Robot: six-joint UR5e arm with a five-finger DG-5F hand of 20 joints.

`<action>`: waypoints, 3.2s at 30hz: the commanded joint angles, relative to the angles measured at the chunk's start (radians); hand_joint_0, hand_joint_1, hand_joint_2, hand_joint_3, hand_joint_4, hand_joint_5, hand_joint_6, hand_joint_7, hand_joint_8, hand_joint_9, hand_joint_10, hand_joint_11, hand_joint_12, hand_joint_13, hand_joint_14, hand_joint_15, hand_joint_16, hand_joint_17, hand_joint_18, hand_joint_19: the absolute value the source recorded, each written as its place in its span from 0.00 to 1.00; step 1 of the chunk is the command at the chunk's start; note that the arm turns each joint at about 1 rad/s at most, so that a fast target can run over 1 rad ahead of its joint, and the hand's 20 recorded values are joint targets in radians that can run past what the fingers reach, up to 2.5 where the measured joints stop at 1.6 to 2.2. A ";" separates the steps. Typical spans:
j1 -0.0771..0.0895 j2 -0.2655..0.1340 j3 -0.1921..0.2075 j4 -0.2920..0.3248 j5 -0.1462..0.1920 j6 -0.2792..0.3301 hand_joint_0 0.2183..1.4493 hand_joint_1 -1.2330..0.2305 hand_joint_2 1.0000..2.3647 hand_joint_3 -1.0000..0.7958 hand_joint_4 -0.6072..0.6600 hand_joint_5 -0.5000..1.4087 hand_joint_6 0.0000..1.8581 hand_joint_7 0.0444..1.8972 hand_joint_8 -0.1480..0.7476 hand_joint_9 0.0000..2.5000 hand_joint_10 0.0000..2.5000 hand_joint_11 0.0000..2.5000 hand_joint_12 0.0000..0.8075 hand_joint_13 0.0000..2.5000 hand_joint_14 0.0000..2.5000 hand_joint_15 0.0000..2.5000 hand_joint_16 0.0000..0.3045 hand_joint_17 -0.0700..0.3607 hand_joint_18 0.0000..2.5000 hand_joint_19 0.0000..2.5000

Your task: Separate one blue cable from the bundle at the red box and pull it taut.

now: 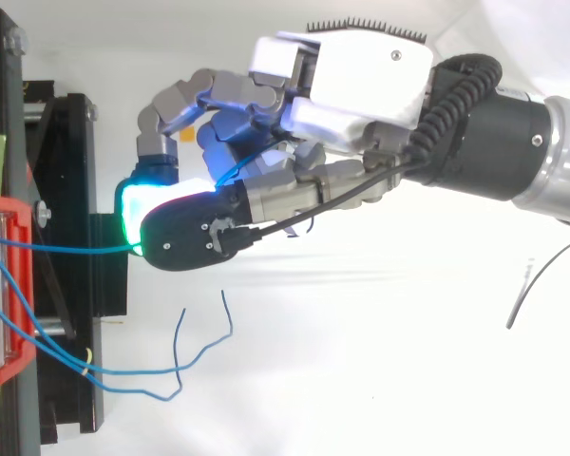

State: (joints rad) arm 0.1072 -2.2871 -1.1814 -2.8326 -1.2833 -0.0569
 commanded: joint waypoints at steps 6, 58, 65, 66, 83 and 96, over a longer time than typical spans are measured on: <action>0.008 0.003 0.003 -0.033 -0.018 0.037 0.32 0.37 0.01 0.37 0.56 0.18 0.48 0.62 0.52 0.26 1.00 1.00 0.76 0.61 1.00 0.63 0.22 0.51 0.73 0.37; 0.017 0.000 0.022 -0.070 -0.027 0.204 0.34 0.23 0.00 0.71 0.24 0.24 0.48 0.73 0.29 0.31 1.00 1.00 0.62 0.61 1.00 0.62 0.23 0.53 0.76 0.34; 0.022 0.000 -0.018 -0.041 -0.027 0.244 0.33 0.24 0.06 0.71 0.24 0.24 0.47 0.74 0.30 0.32 1.00 1.00 0.61 0.61 1.00 0.63 0.23 0.53 0.76 0.33; 0.022 0.000 -0.020 -0.041 -0.027 0.249 0.33 0.24 0.05 0.71 0.24 0.24 0.47 0.74 0.29 0.32 1.00 1.00 0.61 0.61 1.00 0.63 0.23 0.53 0.76 0.33; 0.037 0.002 -0.037 -0.044 -0.025 0.249 0.31 0.26 0.14 0.70 0.23 0.24 0.47 0.74 0.30 0.33 1.00 1.00 0.60 0.61 1.00 0.63 0.23 0.53 0.76 0.32; 0.037 0.002 -0.037 -0.053 -0.024 0.238 0.30 0.27 0.16 0.70 0.23 0.24 0.47 0.74 0.29 0.33 1.00 1.00 0.60 0.61 1.00 0.64 0.23 0.53 0.76 0.33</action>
State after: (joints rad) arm 0.1452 -2.2863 -1.2179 -2.8852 -1.3083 0.1837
